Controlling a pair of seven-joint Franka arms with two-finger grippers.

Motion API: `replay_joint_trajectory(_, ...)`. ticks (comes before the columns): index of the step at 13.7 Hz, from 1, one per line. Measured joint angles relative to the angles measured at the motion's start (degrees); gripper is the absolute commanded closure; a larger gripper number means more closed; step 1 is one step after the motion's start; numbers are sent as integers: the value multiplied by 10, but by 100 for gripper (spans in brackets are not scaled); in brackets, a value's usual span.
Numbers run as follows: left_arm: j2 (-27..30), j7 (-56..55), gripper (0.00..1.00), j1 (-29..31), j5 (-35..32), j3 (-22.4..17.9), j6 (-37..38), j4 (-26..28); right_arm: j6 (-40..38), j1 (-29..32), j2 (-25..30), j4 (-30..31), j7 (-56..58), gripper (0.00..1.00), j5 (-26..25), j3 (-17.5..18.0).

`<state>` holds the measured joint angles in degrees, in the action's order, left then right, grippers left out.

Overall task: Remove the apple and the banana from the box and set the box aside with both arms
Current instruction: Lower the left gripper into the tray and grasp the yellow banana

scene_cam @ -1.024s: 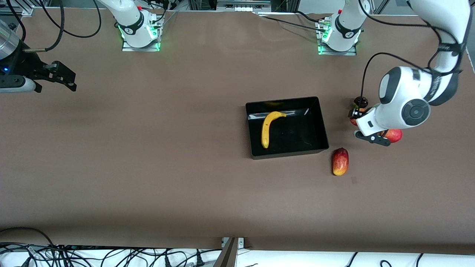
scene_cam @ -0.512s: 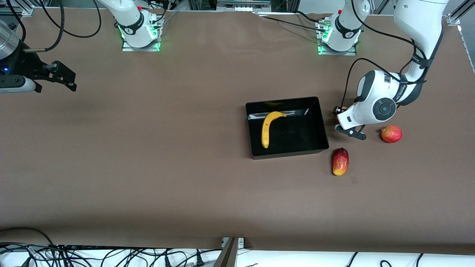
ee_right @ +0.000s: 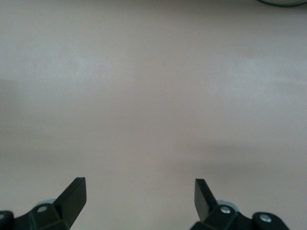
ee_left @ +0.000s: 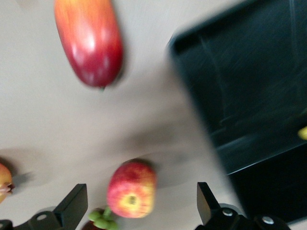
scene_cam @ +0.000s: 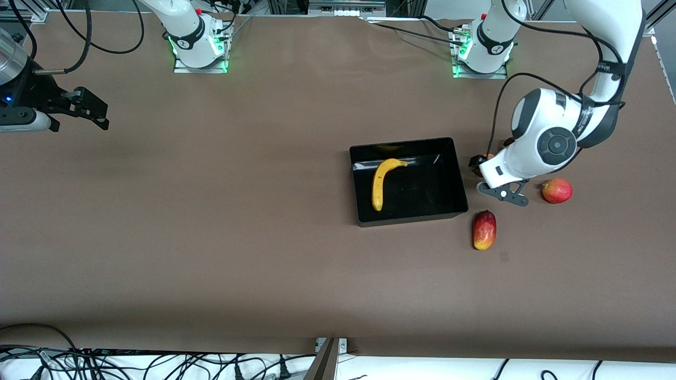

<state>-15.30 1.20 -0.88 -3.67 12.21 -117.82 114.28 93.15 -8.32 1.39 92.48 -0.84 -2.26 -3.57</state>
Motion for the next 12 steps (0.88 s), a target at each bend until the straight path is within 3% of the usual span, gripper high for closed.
replay_joint_trajectory(3, -33, -181, 0, -79, 28, 2, 13, -69, 0, 1, -3, 0, 0, 0, 0, -1)
replay_joint_trajectory(6, -113, -354, 0, -147, 29, 4, -29, -119, 1, 4, -4, 0, 0, 0, 0, -3)
replay_joint_trajectory(12, -239, -462, 0, -218, 29, 4, -202, -129, 6, 8, -5, 0, 0, 0, 0, -4)
